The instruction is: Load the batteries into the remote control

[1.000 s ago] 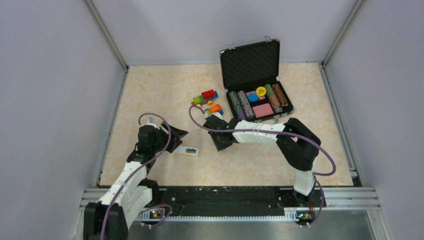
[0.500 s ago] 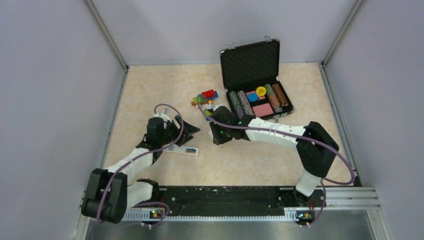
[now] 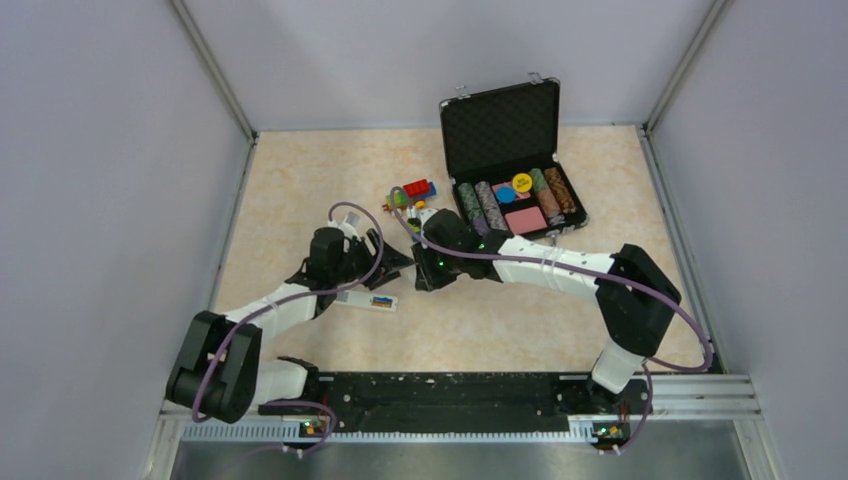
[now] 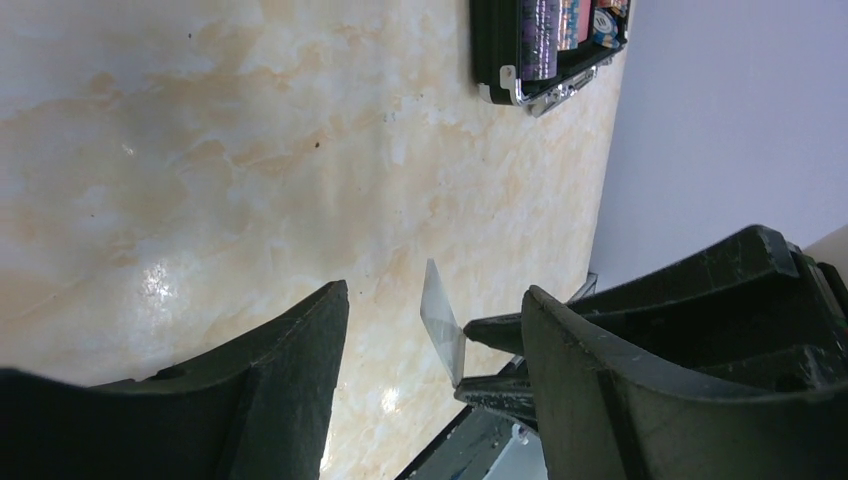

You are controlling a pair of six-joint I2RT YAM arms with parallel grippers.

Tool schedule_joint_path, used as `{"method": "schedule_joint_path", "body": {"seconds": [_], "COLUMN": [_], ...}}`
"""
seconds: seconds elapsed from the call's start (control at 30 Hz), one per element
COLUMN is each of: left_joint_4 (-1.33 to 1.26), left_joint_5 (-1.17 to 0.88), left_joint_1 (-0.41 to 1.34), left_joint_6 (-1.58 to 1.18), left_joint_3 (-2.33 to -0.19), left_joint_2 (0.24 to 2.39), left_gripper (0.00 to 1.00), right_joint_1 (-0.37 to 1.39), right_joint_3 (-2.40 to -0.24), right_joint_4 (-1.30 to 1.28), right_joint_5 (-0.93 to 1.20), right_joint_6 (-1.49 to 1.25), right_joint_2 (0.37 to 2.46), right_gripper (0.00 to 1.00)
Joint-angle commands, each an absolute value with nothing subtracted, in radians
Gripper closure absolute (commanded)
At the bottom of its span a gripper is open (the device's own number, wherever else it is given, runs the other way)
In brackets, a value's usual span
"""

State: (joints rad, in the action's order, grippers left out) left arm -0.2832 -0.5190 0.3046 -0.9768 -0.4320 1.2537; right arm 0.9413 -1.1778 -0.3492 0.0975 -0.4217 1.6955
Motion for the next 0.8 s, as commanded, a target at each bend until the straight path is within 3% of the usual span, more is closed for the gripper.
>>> {"method": "schedule_joint_path", "body": {"seconds": [0.0, 0.13, 0.23, 0.3, 0.37, 0.47, 0.63, 0.77], "left_joint_4": [-0.290, -0.264, -0.260, -0.250, -0.220, -0.150, 0.157, 0.367], "left_joint_5": [-0.494, -0.467, -0.462, -0.455, -0.452, -0.450, -0.402, -0.389], "left_joint_1": [0.326, 0.351, 0.359, 0.360, 0.359, 0.359, 0.359, 0.358], "left_joint_6": [-0.972, -0.977, -0.990, -0.993, -0.991, -0.984, -0.971, -1.022], "left_joint_3": [-0.485, -0.511, -0.519, -0.524, -0.537, -0.570, -0.705, -0.823], "left_joint_2": [1.282, 1.318, 1.335, 1.339, 1.338, 1.327, 1.308, 1.317], "left_gripper": [0.32, 0.40, 0.56, 0.74, 0.99, 1.00, 1.00, 1.00], "right_joint_1": [0.936, 0.935, 0.936, 0.935, 0.935, 0.935, 0.935, 0.938], "right_joint_3": [-1.175, -1.174, -1.177, -1.180, -1.182, -1.184, -1.132, -1.026], "right_joint_4": [-0.293, -0.277, -0.272, -0.271, -0.276, -0.285, -0.240, -0.087], "right_joint_5": [0.128, 0.133, 0.132, 0.131, 0.130, 0.116, 0.057, 0.117], "right_joint_6": [-0.426, -0.435, -0.438, -0.440, -0.440, -0.431, -0.362, -0.234], "right_joint_2": [1.657, 1.663, 1.669, 1.675, 1.680, 1.663, 1.550, 1.418], "right_gripper": [0.77, 0.77, 0.77, 0.77, 0.79, 0.72, 0.47, 0.41]}}
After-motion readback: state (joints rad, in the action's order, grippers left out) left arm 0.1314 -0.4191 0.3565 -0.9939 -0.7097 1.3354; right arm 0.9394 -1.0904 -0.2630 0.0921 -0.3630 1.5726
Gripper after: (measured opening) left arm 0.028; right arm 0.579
